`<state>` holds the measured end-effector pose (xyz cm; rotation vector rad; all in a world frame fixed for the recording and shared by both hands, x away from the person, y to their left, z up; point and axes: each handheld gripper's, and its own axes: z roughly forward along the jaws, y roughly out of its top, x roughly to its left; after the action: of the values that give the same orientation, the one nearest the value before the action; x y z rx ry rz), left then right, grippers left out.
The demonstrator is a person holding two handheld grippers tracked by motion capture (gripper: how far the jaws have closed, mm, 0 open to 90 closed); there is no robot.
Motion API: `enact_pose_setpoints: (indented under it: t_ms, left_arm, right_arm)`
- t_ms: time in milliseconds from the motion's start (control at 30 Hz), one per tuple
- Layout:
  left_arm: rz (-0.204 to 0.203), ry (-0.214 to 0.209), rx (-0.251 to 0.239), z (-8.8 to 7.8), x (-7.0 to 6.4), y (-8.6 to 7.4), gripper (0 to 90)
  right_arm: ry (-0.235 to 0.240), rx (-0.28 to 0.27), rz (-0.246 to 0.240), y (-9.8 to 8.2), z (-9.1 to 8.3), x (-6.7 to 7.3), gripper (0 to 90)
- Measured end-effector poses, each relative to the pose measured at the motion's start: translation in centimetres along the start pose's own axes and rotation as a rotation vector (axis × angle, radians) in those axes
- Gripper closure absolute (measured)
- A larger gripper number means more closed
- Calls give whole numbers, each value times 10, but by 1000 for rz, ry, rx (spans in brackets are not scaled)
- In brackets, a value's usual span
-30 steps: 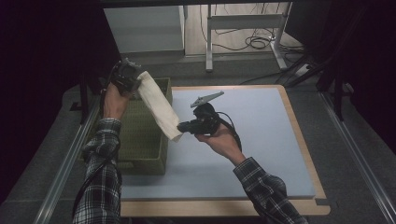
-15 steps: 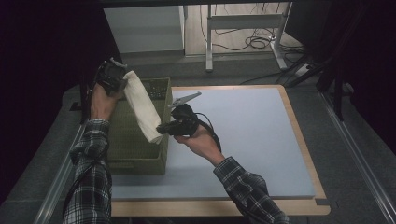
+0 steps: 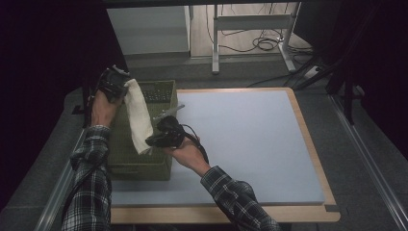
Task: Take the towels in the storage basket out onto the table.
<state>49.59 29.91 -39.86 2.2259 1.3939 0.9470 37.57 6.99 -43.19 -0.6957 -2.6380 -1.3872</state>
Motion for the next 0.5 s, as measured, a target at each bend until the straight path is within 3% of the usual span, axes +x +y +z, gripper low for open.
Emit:
enact_pose_setpoints:
  t_ms: [233, 500]
  left_arm:
    - [106, -13, 33, 22, -34, 16, 829]
    - [162, -28, 44, 35, -59, 26, 829]
  right_arm:
    - [-28, 4, 33, -8, 4, -4, 837]
    - [-38, 2, 53, -13, 9, -6, 836]
